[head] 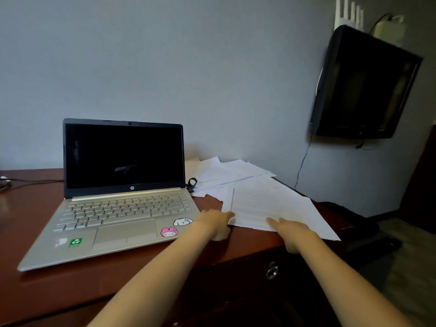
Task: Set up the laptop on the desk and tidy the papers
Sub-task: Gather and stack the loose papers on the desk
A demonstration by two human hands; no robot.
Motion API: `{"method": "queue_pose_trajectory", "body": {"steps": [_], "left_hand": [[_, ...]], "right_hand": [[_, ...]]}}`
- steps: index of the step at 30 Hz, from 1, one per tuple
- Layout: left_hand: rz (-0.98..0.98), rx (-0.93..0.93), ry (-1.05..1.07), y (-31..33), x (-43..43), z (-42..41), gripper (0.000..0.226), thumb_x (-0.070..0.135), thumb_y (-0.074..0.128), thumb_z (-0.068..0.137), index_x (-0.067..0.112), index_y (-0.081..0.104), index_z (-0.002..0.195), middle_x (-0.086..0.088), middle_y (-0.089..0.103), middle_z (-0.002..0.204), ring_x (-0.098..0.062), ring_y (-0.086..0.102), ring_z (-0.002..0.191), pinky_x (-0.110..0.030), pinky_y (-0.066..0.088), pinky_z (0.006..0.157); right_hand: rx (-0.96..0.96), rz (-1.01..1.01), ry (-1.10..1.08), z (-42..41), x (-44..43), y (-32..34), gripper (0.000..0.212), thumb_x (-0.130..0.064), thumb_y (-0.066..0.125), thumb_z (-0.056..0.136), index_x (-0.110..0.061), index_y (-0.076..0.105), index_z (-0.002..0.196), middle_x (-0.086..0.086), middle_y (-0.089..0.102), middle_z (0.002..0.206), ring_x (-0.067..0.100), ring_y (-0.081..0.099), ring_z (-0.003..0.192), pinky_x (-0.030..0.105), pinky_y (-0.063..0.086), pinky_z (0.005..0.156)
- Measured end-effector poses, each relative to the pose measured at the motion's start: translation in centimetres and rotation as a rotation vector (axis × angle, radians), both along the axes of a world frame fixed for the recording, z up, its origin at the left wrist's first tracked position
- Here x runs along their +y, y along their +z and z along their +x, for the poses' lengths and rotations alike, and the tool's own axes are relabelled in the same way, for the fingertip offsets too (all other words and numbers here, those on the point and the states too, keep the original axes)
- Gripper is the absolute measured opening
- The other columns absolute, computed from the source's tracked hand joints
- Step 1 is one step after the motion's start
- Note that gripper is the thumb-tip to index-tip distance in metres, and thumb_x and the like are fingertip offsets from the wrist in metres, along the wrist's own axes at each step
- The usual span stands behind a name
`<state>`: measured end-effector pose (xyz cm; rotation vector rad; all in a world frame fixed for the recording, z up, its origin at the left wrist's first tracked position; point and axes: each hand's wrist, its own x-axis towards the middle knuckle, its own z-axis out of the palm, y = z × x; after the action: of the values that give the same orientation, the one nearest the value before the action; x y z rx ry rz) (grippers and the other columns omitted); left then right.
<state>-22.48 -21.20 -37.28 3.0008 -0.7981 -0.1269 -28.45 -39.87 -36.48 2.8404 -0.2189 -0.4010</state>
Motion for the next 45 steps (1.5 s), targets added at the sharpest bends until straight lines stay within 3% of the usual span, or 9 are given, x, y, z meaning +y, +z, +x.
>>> {"method": "queue_pose_trajectory", "body": {"steps": [7,18,21,24,29,33,36,39,45], "left_hand": [[-0.181,0.1,0.03,0.3,-0.7,-0.3,0.062,0.021,0.04,0.093,0.022,0.015,0.15,-0.013,0.043,0.143,-0.033,0.043,0.129,-0.038,0.036,0.103],[-0.389,0.168,0.043,0.6,-1.3,0.5,0.049,0.022,0.044,0.091,0.02,0.037,0.14,-0.011,0.047,0.139,-0.028,0.044,0.128,-0.033,0.036,0.104],[-0.703,0.271,0.191,0.7,-1.4,0.6,0.042,0.028,0.039,0.094,0.009,0.043,0.131,-0.017,0.058,0.118,-0.034,0.06,0.1,-0.034,0.049,0.082],[-1.022,0.534,0.336,1.2,-1.1,0.2,0.046,0.036,0.036,0.097,0.005,0.04,0.13,-0.013,0.053,0.102,-0.021,0.059,0.064,-0.026,0.05,0.052],[-1.379,0.887,0.43,1.3,-0.8,0.0,0.035,0.039,0.039,0.099,0.011,0.038,0.12,-0.013,0.054,0.087,-0.035,0.063,0.092,-0.038,0.054,0.07],[-1.019,0.508,0.501,0.3,-1.4,1.7,0.038,0.007,0.054,0.092,-0.003,0.047,0.128,-0.014,0.054,0.105,-0.026,0.056,0.094,-0.026,0.048,0.062],[-0.996,0.376,0.42,-0.3,-1.2,2.8,0.018,-0.004,0.05,0.085,-0.001,0.063,0.097,-0.017,0.059,0.098,-0.03,0.06,0.095,-0.033,0.049,0.074],[-1.096,0.291,0.383,-0.1,-0.1,3.0,0.027,-0.009,0.043,0.082,0.01,0.052,0.066,-0.013,0.056,0.073,-0.024,0.052,0.064,-0.025,0.041,0.056],[-1.309,0.236,0.294,1.3,1.6,2.2,0.029,-0.012,0.041,0.088,0.013,0.052,0.1,-0.003,0.054,0.073,-0.016,0.051,0.06,-0.025,0.045,0.05]], "right_hand": [[-0.084,-0.019,0.045,-0.5,-1.5,-0.2,0.071,0.0,0.043,0.093,-0.021,0.007,0.15,0.009,0.031,0.149,0.028,0.039,0.132,0.034,0.036,0.108],[-0.348,-0.074,0.026,-2.3,-2.9,-1.0,0.035,0.001,0.039,0.093,-0.012,0.05,0.123,0.011,0.056,0.122,0.027,0.056,0.112,0.031,0.044,0.089],[-0.445,0.01,0.008,-2.8,-3.2,-1.4,0.037,0.001,0.038,0.092,-0.016,0.053,0.121,0.008,0.059,0.12,0.025,0.058,0.108,0.029,0.045,0.088],[-0.507,0.051,0.075,-3.5,-3.6,-1.9,0.042,0.002,0.039,0.088,-0.018,0.055,0.122,0.004,0.062,0.118,0.023,0.059,0.106,0.028,0.045,0.086],[-0.525,0.13,0.212,-4.0,-3.6,-2.2,0.039,-0.007,0.043,0.089,-0.023,0.061,0.12,-0.001,0.067,0.112,0.02,0.061,0.102,0.028,0.047,0.086],[-0.601,0.354,0.055,-4.1,-3.1,-1.5,0.037,-0.025,0.035,0.089,-0.019,0.07,0.097,0.002,0.07,0.098,0.022,0.06,0.087,0.025,0.04,0.068],[-0.711,0.425,-0.264,-3.6,-3.9,-1.1,0.034,-0.017,0.034,0.096,-0.012,0.066,0.107,0.007,0.065,0.109,0.023,0.056,0.091,0.024,0.038,0.071],[-0.705,0.499,-0.56,-3.3,-5.5,-1.5,0.038,-0.023,0.039,0.096,-0.006,0.044,0.131,0.015,0.051,0.13,0.029,0.052,0.111,0.036,0.046,0.086],[-0.668,1.211,-0.803,-2.8,-6.9,-0.5,0.04,-0.014,0.054,0.092,0.006,0.046,0.127,0.022,0.055,0.118,0.036,0.055,0.101,0.041,0.047,0.086]]}}
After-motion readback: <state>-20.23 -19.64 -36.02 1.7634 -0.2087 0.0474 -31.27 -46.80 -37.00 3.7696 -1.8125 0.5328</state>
